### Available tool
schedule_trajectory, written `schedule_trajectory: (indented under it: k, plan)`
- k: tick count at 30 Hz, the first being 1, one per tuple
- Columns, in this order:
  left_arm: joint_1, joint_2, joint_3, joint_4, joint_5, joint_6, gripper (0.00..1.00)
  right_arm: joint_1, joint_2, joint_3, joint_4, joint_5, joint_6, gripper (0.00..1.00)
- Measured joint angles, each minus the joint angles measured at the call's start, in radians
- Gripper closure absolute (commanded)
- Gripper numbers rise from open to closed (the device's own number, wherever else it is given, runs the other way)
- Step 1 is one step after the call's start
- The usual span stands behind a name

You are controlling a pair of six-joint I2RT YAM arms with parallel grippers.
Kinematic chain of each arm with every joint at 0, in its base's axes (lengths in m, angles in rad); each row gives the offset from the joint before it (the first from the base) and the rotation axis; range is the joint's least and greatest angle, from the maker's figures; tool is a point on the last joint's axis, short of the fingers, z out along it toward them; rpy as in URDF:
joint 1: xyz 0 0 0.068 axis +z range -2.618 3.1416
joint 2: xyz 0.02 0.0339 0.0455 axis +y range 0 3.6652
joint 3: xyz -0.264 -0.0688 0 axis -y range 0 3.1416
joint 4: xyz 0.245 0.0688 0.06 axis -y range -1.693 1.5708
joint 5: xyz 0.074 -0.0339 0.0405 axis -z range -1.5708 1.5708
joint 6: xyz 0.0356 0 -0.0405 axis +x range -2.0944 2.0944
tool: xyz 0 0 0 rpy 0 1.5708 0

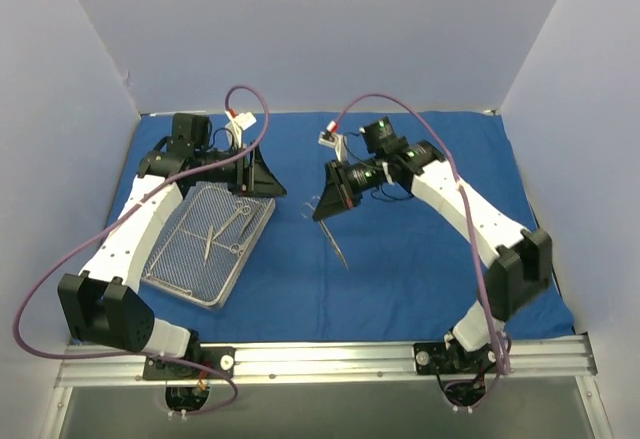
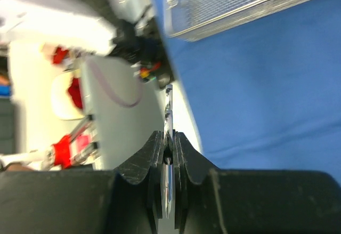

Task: Open and lay out the surgical kit
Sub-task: Place the medical item in the surgical kit.

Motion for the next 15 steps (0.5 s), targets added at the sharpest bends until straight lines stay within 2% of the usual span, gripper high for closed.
schedule_trajectory:
  k: [5,11,15]
  plan:
    - [-0.046,0.0,-0.029,0.029,0.124,0.015,0.37,-0.002,-0.136,-0.091,0.002,-0.071,0.036,1.0]
    - [-0.139,0.0,-0.039,0.063,0.203,0.012,0.36,-0.005,-0.143,-0.094,0.002,-0.09,0.046,1.0]
    - [-0.145,0.0,-0.039,0.071,0.241,0.014,0.36,-0.005,-0.142,-0.094,0.002,-0.092,0.046,1.0]
